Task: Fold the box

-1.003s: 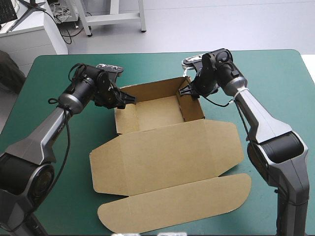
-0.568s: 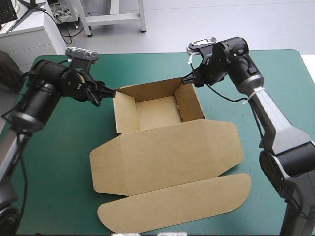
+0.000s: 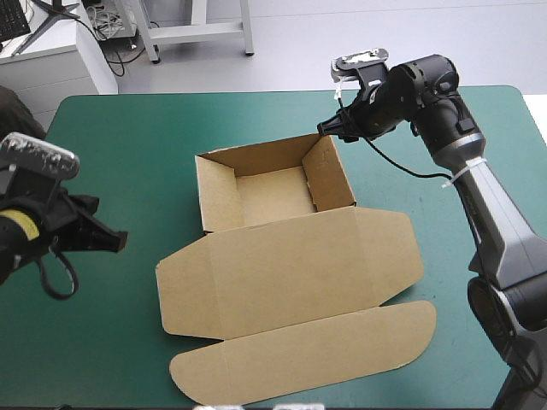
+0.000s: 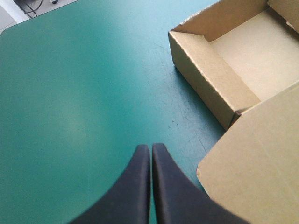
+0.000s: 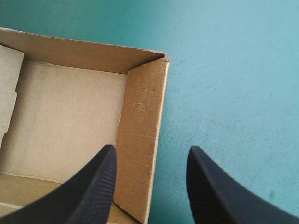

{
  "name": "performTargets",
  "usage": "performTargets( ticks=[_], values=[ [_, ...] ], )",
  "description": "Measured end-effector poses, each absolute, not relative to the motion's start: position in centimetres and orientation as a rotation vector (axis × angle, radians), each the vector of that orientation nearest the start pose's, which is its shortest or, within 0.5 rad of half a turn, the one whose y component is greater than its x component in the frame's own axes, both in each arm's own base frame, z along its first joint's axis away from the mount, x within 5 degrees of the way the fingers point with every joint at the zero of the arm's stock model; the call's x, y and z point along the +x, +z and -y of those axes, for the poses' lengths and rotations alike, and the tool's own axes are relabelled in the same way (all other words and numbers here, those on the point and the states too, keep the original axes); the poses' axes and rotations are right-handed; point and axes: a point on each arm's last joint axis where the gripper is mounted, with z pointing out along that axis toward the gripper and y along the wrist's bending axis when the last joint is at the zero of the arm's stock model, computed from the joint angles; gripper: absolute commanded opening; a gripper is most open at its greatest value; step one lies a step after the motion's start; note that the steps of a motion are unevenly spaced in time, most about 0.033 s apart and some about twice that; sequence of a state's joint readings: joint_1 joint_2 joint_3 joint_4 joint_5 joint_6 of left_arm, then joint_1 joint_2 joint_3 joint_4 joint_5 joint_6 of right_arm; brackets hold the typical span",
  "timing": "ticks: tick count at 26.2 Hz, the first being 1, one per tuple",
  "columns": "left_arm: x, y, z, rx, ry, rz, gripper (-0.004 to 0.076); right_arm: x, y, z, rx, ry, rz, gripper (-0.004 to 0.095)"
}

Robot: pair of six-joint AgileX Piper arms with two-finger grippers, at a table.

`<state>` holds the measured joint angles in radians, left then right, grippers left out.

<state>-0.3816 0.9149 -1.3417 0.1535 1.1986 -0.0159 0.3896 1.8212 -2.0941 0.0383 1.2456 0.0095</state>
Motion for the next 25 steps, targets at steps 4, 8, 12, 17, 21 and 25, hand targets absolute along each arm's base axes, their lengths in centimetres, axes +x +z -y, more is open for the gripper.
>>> performTargets(
  ticks=[4,8,12,17,21,25],
  values=[
    [9.9,42.4,2.6,0.398,-0.034,-2.153,-0.0010,36.8,41.6,-15.4,-0.471,0.218,-2.447,0.0438],
    [6.2,37.4,1.4,0.395,-0.067,-2.078,-0.0010,39.1,37.9,-16.4,-0.486,0.200,-2.535,0.0438],
    [4.5,33.7,0.8,0.396,-0.085,-2.067,-0.0010,40.6,34.8,-17.0,-0.497,0.184,-2.605,0.0438],
    [2.8,30.2,0.3,0.383,-0.127,-2.005,-0.0010,42.6,30.1,-17.9,-0.513,0.171,-2.708,0.0437],
    [1.9,28.2,0.3,0.370,-0.184,-1.958,-0.0010,43.5,26.9,-18.6,-0.515,0.206,-2.777,0.0394],
    [1.4,28.1,0.2,0.361,-0.202,-1.915,-0.0010,43.9,25.7,-18.8,-0.516,0.213,-2.804,0.0214]
  ],
)
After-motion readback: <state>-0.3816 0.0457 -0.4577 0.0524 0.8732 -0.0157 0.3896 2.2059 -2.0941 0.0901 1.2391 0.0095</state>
